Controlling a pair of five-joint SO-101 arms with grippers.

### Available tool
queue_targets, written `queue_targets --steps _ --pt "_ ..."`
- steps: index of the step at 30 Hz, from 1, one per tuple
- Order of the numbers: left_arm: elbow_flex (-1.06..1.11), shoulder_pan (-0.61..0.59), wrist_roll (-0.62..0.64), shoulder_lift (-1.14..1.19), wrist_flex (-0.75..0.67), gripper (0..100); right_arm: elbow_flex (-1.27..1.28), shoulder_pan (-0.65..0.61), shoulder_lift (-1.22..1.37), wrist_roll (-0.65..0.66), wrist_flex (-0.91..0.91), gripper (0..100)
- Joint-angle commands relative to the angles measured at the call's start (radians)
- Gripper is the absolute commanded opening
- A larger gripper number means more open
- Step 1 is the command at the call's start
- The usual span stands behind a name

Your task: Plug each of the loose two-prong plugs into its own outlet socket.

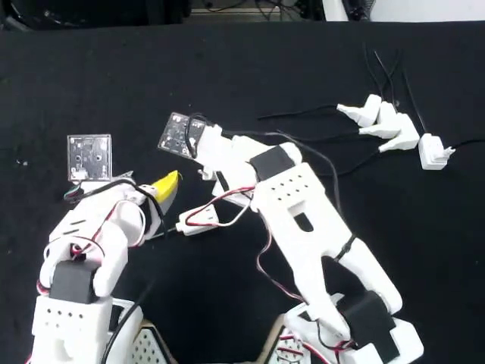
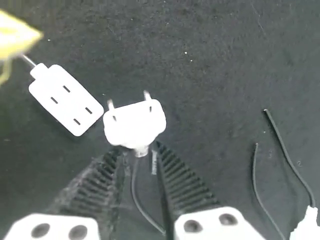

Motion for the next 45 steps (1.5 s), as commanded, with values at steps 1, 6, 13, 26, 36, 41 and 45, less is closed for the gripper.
queue_targets --steps 1,6,13,26,36,41,45 --pt "-0.008 0.022 0.014 -0.023 -0.02 27 -0.016 -0.051 -0.064 -0.043 -0.012 1.1" --pt "0.01 0.053 0.057 -0.031 -0.06 27 -0.073 -0.098 -0.064 -0.183 -0.011 1.1" --pt "0.067 0.042 0.078 -0.031 -0.124 27 -0.094 -0.143 -0.064 -0.206 0.006 1.1" --pt "0.171 -0.056 0.0 -0.032 -0.158 27 -0.122 -0.157 -0.291 -0.201 0.15 1.1" --pt "0.239 -0.054 0.0 -0.032 -0.055 27 0.228 -0.034 -0.269 -0.298 -0.089 6.0" --pt "0.286 -0.059 0.002 -0.032 -0.057 27 0.271 0.029 -0.082 -0.331 -0.249 17.9" --pt "0.295 -0.053 0.002 -0.032 -0.057 27 0.179 0.031 0.142 -0.292 -0.304 15.1"
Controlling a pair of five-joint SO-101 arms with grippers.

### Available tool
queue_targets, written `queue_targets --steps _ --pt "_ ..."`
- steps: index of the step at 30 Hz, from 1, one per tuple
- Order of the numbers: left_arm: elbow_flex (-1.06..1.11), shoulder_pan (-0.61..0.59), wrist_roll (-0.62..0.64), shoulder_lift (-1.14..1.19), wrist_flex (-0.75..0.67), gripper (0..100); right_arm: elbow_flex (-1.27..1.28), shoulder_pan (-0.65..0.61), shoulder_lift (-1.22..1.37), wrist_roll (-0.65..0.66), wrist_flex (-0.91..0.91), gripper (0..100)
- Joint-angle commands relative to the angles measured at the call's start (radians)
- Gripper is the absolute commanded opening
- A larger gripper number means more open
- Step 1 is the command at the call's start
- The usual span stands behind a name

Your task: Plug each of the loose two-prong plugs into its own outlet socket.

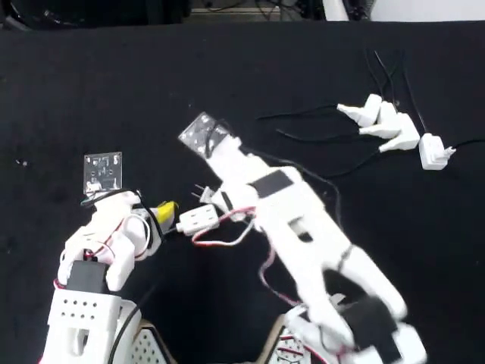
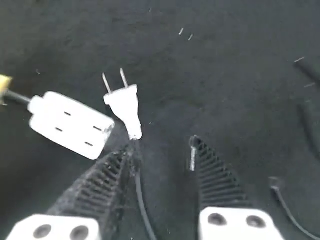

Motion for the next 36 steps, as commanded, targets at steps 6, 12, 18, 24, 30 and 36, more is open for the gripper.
queue_targets --steps 6,12,18,24,30,36 --pt "-0.008 -0.008 -0.005 -0.009 0.003 27 -0.202 0.015 0.352 0.081 -0.032 14.9" --pt "-0.012 -0.008 -0.005 -0.009 0.003 27 -0.179 -0.044 0.306 0.074 -0.023 14.9" --pt "-0.012 -0.012 -0.005 -0.009 0.003 27 -0.154 -0.084 0.298 0.074 -0.032 14.9" --pt "-0.012 -0.008 -0.005 -0.009 0.003 27 -0.15 -0.08 0.32 0.081 -0.072 15.1" --pt "-0.012 -0.008 -0.005 -0.009 0.006 27 -0.18 -0.058 0.366 0.137 -0.063 15.2" --pt "-0.013 -0.007 -0.005 -0.009 0.009 27 -0.191 -0.037 0.369 0.176 -0.025 15.1"
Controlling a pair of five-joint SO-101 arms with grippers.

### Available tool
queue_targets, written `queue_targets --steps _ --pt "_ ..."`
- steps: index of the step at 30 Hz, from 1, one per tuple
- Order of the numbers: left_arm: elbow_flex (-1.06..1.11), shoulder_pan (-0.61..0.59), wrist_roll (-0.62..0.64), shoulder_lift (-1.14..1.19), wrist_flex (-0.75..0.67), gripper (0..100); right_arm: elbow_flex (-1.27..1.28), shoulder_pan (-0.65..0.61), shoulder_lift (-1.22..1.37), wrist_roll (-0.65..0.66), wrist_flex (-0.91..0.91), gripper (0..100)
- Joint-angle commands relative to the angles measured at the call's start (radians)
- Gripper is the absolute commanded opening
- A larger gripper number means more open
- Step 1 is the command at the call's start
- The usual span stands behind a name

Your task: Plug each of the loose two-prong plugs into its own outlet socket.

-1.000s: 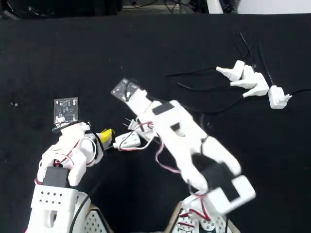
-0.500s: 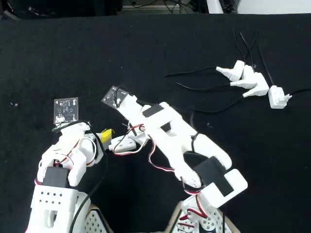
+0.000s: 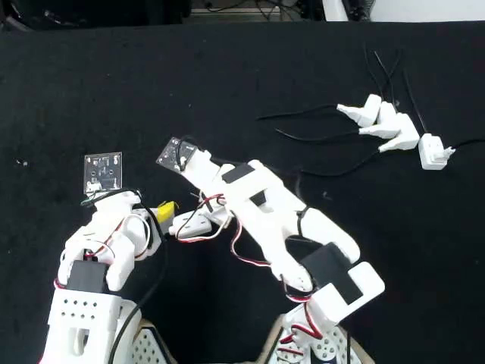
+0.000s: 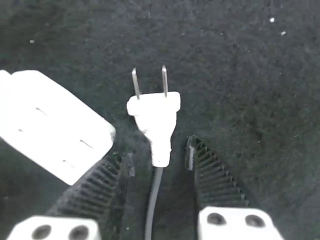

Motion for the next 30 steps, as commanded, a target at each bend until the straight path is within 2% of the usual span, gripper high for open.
queue_targets --steps 1,7,21,30 --pt "-0.013 -0.007 -0.005 -0.009 0.008 27 -0.044 0.038 0.004 0.054 0.032 14.9" --pt "-0.015 -0.005 -0.005 -0.009 0.003 27 -0.042 0.084 0.005 0.135 0.066 14.9" --pt "-0.015 -0.004 -0.005 -0.009 0.006 27 -0.24 0.058 0.171 0.13 0.173 14.9" --pt "-0.015 -0.004 -0.006 -0.009 0.008 27 -0.242 0.002 0.174 0.137 0.133 11.3"
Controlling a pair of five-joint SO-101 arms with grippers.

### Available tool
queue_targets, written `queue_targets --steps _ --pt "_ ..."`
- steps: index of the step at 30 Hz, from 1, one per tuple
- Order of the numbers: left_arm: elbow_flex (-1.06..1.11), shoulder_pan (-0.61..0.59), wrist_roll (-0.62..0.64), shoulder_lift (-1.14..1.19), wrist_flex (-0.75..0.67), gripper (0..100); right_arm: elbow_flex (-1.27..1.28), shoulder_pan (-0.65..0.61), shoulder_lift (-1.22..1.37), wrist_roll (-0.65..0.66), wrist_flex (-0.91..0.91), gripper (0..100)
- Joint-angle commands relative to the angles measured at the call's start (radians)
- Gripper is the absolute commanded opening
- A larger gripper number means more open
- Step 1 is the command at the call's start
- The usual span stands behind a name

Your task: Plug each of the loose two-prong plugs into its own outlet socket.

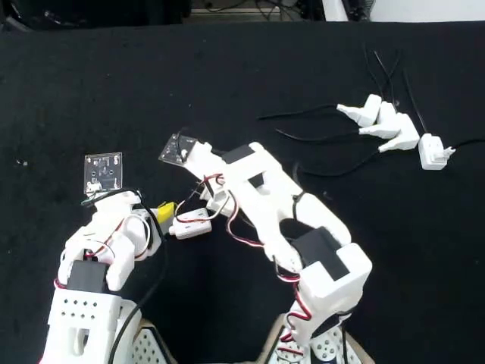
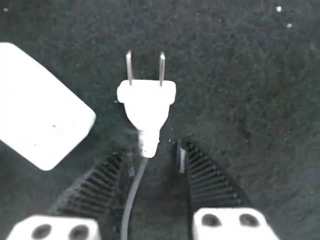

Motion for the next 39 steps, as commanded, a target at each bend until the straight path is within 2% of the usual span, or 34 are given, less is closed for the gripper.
queue_targets --steps 1,4,7,11,19,22,29,39 --pt "-0.015 -0.004 -0.006 -0.009 0.003 27 -0.041 -0.043 0.013 0.011 -0.032 11.1" --pt "-0.015 -0.004 -0.006 -0.009 0.003 27 -0.042 -0.043 0.013 0.011 -0.034 10.2" --pt "-0.015 -0.004 -0.006 -0.009 0.003 27 -0.042 -0.041 0.013 0.005 -0.034 0.5" --pt "-0.015 -0.004 -0.006 -0.009 0.005 27 -0.03 -0.021 -0.039 0.003 -0.026 1.1" --pt "-0.104 -0.002 -0.005 -0.009 -0.008 27 0.168 -0.049 -0.469 0.002 -0.035 1.0" --pt "-0.137 -0.001 -0.005 -0.009 -0.06 27 0.209 -0.078 -0.605 -0.028 -0.035 1.0" --pt "-0.145 0.128 -0.012 -0.009 -0.103 27 0.257 -0.146 -0.8 -0.041 -0.021 1.0" --pt "-0.136 0.058 -0.014 -0.009 -0.103 27 0.26 -0.163 -0.941 -0.041 0.075 1.0"
